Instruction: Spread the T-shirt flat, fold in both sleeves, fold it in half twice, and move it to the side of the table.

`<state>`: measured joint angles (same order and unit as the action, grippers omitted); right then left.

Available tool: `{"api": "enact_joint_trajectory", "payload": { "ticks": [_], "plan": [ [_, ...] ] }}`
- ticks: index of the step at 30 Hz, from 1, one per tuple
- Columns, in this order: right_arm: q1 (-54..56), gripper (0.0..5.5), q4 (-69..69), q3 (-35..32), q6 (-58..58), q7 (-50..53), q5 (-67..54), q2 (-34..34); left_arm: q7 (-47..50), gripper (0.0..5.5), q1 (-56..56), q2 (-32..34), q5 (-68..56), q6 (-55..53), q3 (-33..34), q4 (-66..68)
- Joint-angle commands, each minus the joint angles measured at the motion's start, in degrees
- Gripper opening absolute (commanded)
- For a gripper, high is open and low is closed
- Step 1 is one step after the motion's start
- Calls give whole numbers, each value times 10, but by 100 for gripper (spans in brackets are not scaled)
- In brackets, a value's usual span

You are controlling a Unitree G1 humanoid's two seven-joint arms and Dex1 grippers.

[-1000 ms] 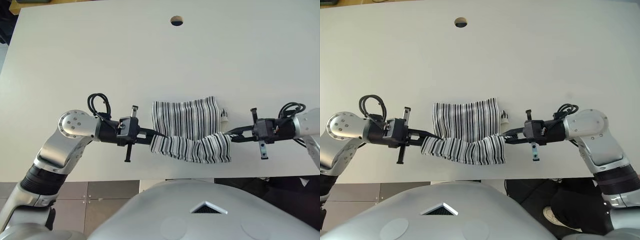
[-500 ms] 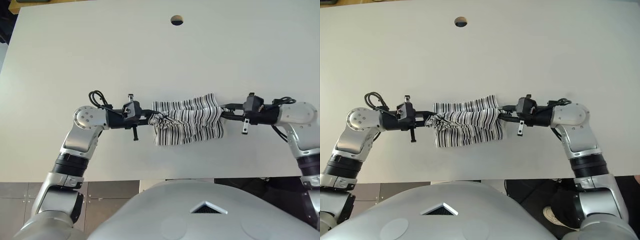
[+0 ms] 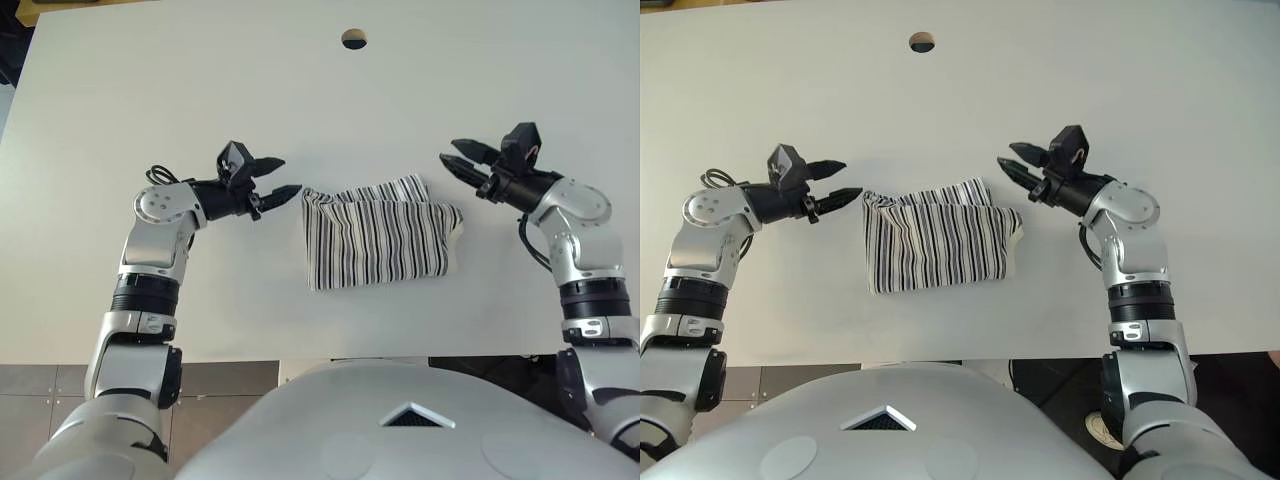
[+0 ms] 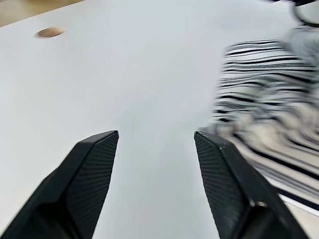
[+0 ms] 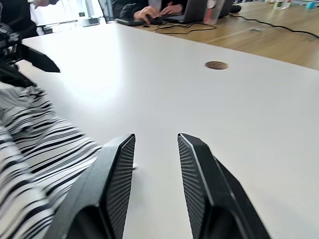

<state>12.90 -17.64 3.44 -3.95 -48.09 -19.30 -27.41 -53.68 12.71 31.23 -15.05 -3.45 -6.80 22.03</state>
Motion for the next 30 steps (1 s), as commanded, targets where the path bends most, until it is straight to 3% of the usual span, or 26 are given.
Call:
{"api": "enact_joint_trajectory", "payload": {
  "ticks": [1, 4, 7, 11, 15, 18, 21, 27, 30],
  "plan": [
    [-17, 158, 56, -16, 69, -42, -20, 12, 53, 284, 31, -26, -4, 3, 44, 27],
    [-90, 158, 174, 22, 155, -136, -46, 11, 101, 284, 49, -59, -28, 35, 97, 44],
    [-120, 158, 187, 78, 271, -156, 32, 19, 116, 284, 52, -94, -66, 73, 143, 40],
    [-100, 158, 113, 118, 385, -105, 159, 40, 122, 284, 54, -129, -77, 120, 159, 35],
    [-29, 158, -32, 140, 450, 49, 367, 40, 118, 284, 45, -170, -90, 151, 164, 36],
    [39, 158, -137, 213, 454, 191, 578, -5, 134, 284, 31, -215, -97, 187, 172, 52],
    [105, 158, -237, 285, 424, 272, 703, -41, 153, 284, 19, -246, -84, 232, 172, 56],
    [233, 158, -447, 298, 357, 324, 718, -202, 208, 284, 52, -298, -28, 303, 143, 94],
    [268, 158, -490, 276, 352, 332, 679, -226, 199, 284, 60, -321, -57, 300, 152, 113]
  ]
}}
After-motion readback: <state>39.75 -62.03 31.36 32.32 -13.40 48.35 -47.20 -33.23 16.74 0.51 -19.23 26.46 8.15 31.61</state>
